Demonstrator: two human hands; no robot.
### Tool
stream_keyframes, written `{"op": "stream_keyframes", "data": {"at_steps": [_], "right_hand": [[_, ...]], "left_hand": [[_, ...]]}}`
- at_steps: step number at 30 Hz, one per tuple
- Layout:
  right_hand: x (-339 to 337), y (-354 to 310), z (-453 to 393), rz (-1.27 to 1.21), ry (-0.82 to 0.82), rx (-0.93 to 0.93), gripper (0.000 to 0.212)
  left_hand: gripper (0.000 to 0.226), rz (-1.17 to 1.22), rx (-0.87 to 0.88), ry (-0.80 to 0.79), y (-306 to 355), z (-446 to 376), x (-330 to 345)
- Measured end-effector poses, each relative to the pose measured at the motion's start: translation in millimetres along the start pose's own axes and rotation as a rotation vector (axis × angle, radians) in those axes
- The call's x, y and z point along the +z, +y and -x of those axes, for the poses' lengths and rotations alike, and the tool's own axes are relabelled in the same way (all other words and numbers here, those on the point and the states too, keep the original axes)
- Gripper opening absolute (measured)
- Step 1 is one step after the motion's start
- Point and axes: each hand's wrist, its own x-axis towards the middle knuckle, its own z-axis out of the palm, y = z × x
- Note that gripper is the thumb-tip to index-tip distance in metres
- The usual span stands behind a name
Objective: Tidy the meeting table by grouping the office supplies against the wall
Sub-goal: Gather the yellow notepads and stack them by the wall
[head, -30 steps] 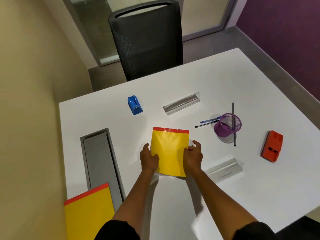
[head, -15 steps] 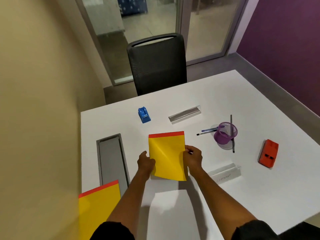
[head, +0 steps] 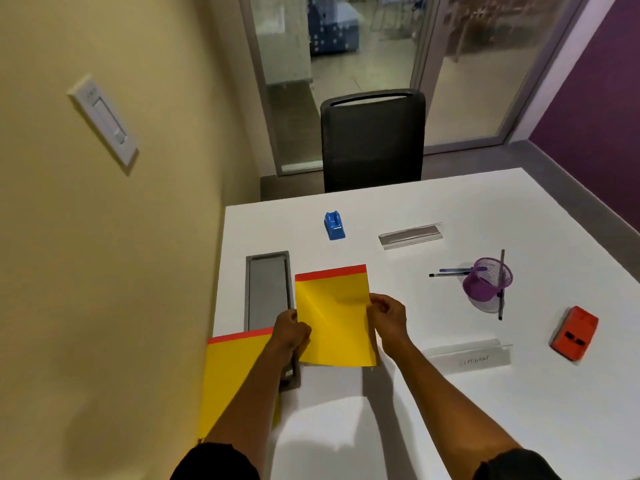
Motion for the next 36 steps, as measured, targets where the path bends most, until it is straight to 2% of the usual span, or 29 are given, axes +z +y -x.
{"op": "stream_keyframes", "data": {"at_steps": [2,5,9,14,17,19,22,24,27,30,36], "right_hand": [[9.2,4.0,7.1,-0.038,-0.029,0.04,0.027],[24.0,9.4,17.6,-0.086,-0.086,0.094,0.027],[48.1,17.3,34.6,-0.148,-0.148,0.187,0.027],[76.4,29.9,52.6,-0.108,-0.168,0.254,0.031],[91.2,37.1,62.1,-0.006,-0.217,0.237,0.023],[99.8,43.1,68.3,0.084,-0.271,0.222,0.025],[112.6,57.1,69.7,0.157,-0.265,0.226,0.039],[118.6,63.3,70.9,0.168,-0.249,0.242,0.031],[126.9,77.1,69.7,0.187,-0.239,0.281,0.036],[134.8,86.5,68.5,0.195,-0.222,0.315,0.041],[148.8,96.7,71.1,0.171,-0.169,0.318,0.034]], "left_hand": [[0.026,-0.01,0.029,0.078,-14.0,6.2,-13.0],[0.036,-0.052,0.065,0.201,-35.7,13.9,-28.8],[0.046,-0.009,0.039,0.284,-63.6,25.8,-47.7],[0.046,0.031,0.007,0.375,-94.5,35.9,-71.4],[0.051,0.01,-0.009,0.407,-109.9,39.3,-82.4],[0.052,-0.029,-0.015,0.42,-119.7,39.2,-87.2],[0.051,-0.073,-0.03,0.424,-131.6,36.9,-92.7],[0.047,-0.109,-0.026,0.427,-139.5,33.2,-94.3],[0.045,-0.178,-0.052,0.391,-151.7,26.4,-97.7],[0.053,-0.207,-0.1,0.375,-158.5,22.4,-101.3],[0.068,-0.222,-0.107,0.364,-164.9,17.3,-105.8]]}}
